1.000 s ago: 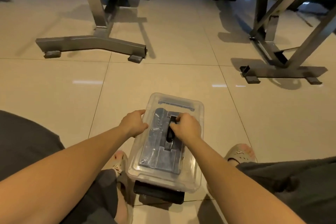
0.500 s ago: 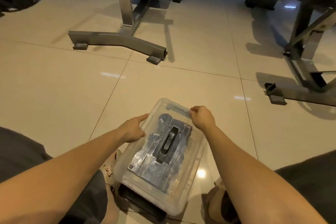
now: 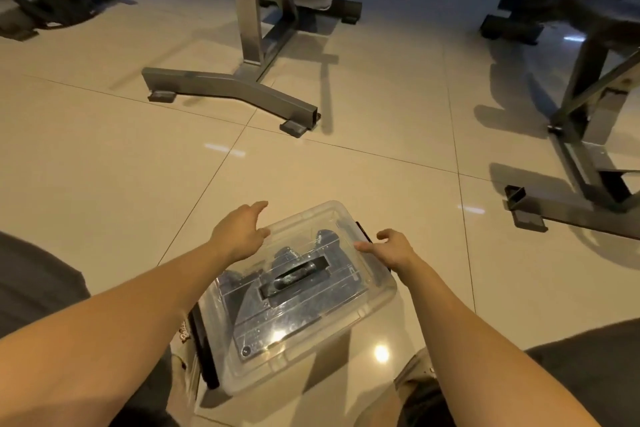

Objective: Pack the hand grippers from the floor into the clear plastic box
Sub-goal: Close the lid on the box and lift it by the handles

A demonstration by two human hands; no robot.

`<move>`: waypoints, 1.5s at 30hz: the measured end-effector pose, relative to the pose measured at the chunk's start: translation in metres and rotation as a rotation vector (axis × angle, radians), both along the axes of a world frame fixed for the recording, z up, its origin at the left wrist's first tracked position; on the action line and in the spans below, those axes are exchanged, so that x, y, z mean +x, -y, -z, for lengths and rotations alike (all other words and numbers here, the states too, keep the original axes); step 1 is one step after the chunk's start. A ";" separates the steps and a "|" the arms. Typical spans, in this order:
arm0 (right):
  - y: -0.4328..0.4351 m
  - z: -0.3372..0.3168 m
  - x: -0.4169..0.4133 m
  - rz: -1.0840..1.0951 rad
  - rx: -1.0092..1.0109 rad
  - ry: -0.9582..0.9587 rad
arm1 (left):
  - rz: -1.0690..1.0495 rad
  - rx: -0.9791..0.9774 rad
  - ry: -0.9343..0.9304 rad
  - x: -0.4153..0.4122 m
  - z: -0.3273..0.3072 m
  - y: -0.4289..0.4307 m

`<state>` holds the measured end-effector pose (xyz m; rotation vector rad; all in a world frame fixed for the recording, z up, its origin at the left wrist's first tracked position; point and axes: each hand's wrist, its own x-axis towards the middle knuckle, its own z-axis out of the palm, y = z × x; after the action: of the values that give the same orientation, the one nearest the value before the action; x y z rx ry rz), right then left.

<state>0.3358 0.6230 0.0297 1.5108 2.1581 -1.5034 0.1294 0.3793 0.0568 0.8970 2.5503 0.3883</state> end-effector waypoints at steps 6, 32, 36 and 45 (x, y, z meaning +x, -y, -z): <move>0.004 0.001 -0.009 0.015 -0.090 -0.023 | -0.661 -0.049 0.313 0.028 0.012 0.086; 0.034 0.003 0.020 -0.223 0.386 -0.018 | -0.823 0.155 0.245 0.157 -0.006 0.110; 0.038 0.004 0.027 -0.190 0.293 -0.099 | -0.832 0.171 0.277 0.154 -0.006 0.111; 0.056 -0.006 0.018 -0.061 0.154 -0.189 | -0.851 0.301 0.465 0.147 -0.017 0.122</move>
<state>0.3533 0.5670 0.0359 1.3812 2.4545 -1.5501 0.2765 0.2570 0.0740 -0.2505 2.3197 1.0945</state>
